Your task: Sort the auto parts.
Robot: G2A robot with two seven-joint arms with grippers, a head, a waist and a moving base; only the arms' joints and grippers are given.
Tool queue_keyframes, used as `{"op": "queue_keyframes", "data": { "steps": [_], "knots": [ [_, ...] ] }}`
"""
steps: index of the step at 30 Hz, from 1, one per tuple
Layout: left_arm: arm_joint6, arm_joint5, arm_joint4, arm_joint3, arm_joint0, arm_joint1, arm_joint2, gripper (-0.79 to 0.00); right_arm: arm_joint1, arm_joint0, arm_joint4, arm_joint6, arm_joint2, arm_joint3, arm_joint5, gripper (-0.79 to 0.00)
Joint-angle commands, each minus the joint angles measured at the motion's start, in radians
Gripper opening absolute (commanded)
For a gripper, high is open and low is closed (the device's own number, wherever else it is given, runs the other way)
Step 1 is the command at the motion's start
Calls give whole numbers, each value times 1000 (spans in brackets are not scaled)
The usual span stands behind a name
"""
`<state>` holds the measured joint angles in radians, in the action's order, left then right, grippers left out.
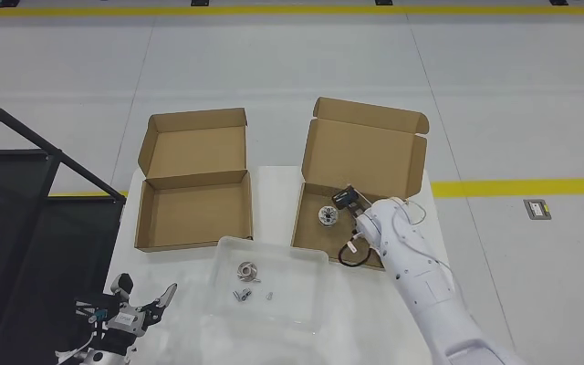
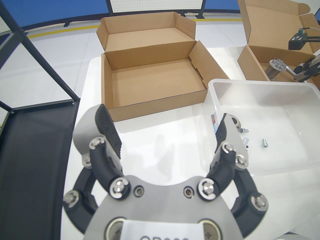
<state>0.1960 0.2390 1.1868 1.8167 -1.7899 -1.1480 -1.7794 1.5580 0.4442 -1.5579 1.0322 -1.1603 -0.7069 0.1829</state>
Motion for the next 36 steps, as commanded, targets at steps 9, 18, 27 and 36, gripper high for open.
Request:
{"op": "queue_keyframes", "data": {
  "steps": [9, 18, 27, 36],
  "knots": [
    [0, 0, 0, 0, 0, 0, 0, 0, 4, -31, 30, -53, 1, 43, -7, -437],
    [0, 0, 0, 0, 0, 0, 0, 0, -41, 205, 30, 13, -83, -506, 64, -366],
    [0, 0, 0, 0, 0, 0, 0, 0, -77, 513, 97, 31, -125, -1076, 253, -351],
    [0, 0, 0, 0, 0, 0, 0, 0, -69, 498, 202, 55, 72, -1096, 397, 0]
  ]
}}
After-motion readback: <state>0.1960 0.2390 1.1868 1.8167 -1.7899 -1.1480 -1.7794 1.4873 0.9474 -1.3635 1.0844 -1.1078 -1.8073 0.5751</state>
